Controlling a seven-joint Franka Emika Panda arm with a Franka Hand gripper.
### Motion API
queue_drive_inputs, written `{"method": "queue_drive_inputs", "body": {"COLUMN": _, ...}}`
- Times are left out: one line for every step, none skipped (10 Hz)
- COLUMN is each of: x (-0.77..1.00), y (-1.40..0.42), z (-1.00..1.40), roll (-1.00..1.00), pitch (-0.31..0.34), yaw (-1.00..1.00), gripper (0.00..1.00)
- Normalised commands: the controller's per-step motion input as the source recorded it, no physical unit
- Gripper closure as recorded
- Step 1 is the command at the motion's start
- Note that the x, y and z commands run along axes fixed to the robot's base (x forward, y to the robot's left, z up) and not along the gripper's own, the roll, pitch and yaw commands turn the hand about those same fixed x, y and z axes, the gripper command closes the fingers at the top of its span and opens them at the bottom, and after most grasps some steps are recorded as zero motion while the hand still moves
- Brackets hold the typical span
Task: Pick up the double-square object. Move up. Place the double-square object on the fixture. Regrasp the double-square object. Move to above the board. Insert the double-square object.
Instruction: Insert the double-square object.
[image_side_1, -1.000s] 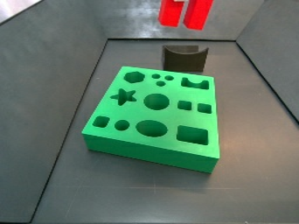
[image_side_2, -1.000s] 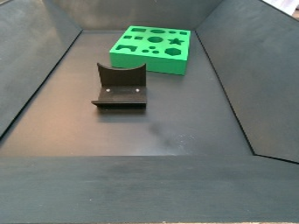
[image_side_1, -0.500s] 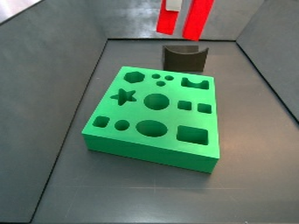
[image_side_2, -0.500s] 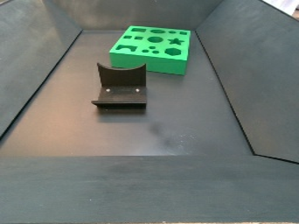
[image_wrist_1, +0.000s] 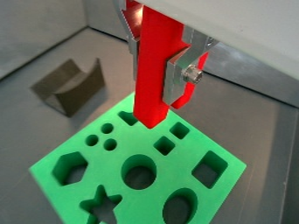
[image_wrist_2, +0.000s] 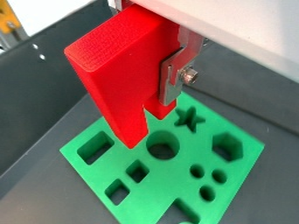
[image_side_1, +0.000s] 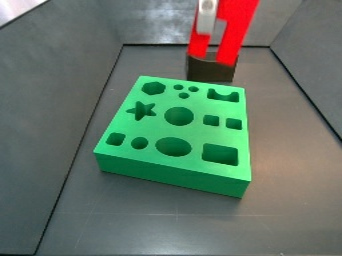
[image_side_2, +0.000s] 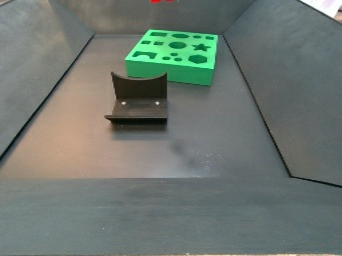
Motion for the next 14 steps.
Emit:
{"method": "queue_drive_inputs", "body": {"x": 0.00, "y": 0.00, "z": 0.00, "roll": -0.01, "pitch": 0.000, "yaw": 0.00, "gripper": 1.00}}
{"method": "queue_drive_inputs", "body": {"x": 0.26, "y": 0.00, "z": -0.40, "roll": -0.18, "pitch": -0.107, "yaw": 0.00, "gripper": 1.00}}
{"method": "queue_drive_inputs", "body": {"x": 0.29, "y": 0.00, "z": -0.54, "roll": -0.21, "pitch": -0.173, "yaw": 0.00, "gripper": 1.00}}
{"method": "queue_drive_inputs", "body": {"x": 0.10, "y": 0.00, "z": -0.56, "roll": -0.18, "pitch": -0.227, "yaw": 0.00, "gripper": 1.00}}
{"method": "queue_drive_inputs", "body": {"x": 0.00, "y": 0.00, "z": -0.53, "roll": -0.13, "pitch": -0.180, "yaw": 0.00, "gripper": 1.00}}
{"method": "queue_drive_inputs", "body": {"x": 0.00, "y": 0.00, "z": -0.54, "roll": -0.13, "pitch": -0.174, "yaw": 0.00, "gripper": 1.00}}
{"method": "queue_drive_inputs", "body": {"x": 0.00, "y": 0.00, "z": -0.24, "roll": -0.08, "pitch": -0.080, "yaw": 0.00, "gripper": 1.00}}
{"method": "queue_drive_inputs", "body": {"x": 0.00, "y": -0.05, "z": -0.07, "roll": 0.00, "pitch": -0.023, "yaw": 0.00, "gripper": 1.00}}
{"method": "queue_drive_inputs", "body": {"x": 0.00, "y": -0.02, "z": -0.28, "roll": 0.00, "pitch": -0.084, "yaw": 0.00, "gripper": 1.00}}
{"method": "queue_drive_inputs", "body": {"x": 0.01, "y": 0.00, "z": -0.43, "roll": 0.00, "pitch": -0.137, "yaw": 0.02, "gripper": 1.00}}
{"method": "queue_drive_inputs", "body": {"x": 0.07, "y": 0.00, "z": -0.56, "roll": 0.00, "pitch": -0.193, "yaw": 0.05, "gripper": 1.00}}
{"method": "queue_drive_inputs", "body": {"x": 0.16, "y": 0.00, "z": -0.62, "roll": 0.03, "pitch": -0.191, "yaw": 0.07, "gripper": 1.00}}
{"method": "queue_drive_inputs", "body": {"x": 0.08, "y": 0.00, "z": -0.62, "roll": 0.05, "pitch": -0.194, "yaw": 0.05, "gripper": 1.00}}
{"method": "queue_drive_inputs", "body": {"x": 0.00, "y": -0.02, "z": -0.60, "roll": 0.05, "pitch": -0.220, "yaw": 0.04, "gripper": 1.00}}
